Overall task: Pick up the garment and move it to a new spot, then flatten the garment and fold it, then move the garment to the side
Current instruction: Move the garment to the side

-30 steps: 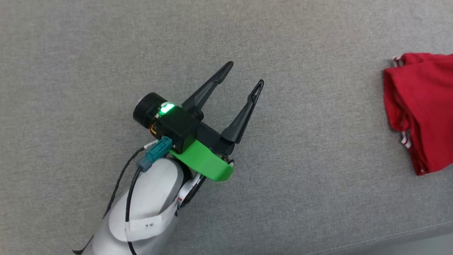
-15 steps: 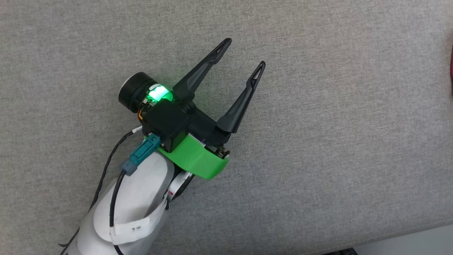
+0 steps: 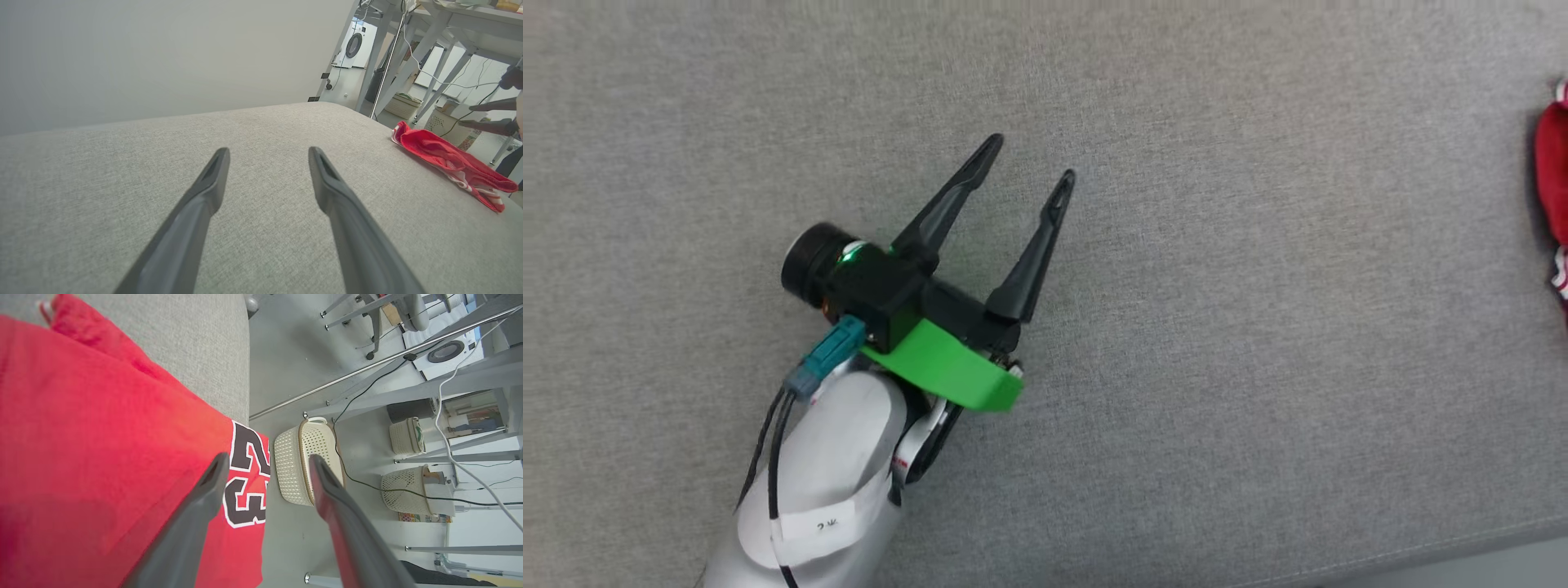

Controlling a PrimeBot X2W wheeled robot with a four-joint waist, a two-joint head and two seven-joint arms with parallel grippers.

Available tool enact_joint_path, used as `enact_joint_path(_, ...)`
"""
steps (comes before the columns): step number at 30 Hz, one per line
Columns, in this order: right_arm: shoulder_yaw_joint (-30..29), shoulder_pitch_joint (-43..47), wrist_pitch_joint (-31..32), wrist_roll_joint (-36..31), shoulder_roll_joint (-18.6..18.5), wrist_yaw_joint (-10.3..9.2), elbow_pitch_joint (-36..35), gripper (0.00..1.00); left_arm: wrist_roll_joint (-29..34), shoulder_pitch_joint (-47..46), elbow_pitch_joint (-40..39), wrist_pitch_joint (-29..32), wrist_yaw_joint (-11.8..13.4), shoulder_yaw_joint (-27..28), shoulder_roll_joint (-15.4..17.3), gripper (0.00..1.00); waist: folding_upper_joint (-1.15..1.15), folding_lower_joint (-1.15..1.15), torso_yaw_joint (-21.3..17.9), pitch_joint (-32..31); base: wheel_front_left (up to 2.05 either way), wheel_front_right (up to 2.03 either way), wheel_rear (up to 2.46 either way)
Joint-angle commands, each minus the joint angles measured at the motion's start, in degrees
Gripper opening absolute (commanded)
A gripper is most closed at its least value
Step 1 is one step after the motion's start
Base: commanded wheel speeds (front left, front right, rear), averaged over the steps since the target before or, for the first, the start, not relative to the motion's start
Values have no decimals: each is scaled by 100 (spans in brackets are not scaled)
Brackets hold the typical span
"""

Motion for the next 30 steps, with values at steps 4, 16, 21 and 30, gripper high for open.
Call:
enact_joint_path(4, -117, 170, -306, 375, 445, -6, -503, 100, -217, 455, 199, -39, 32, 373, -127, 100, 0, 0, 221, -1091, 0, 0, 0)
enact_joint_path(16, -326, 1490, -589, 967, 1949, -6, -2234, 100, -282, 1703, 506, -42, -46, 1245, -389, 100, 0, 0, 645, -2425, 0, 0, 0)
enact_joint_path(21, -437, 2239, -766, 956, 2664, -6, -2675, 100, -216, 2108, 596, -42, -96, 1450, -508, 100, 0, 0, 804, -2740, 0, 0, 0)
enact_joint_path(30, -387, 3140, -1176, 853, 3572, -6, -2736, 100, -19, 2542, 682, -42, -163, 1735, -701, 100, 0, 0, 958, -2961, 0, 0, 0)
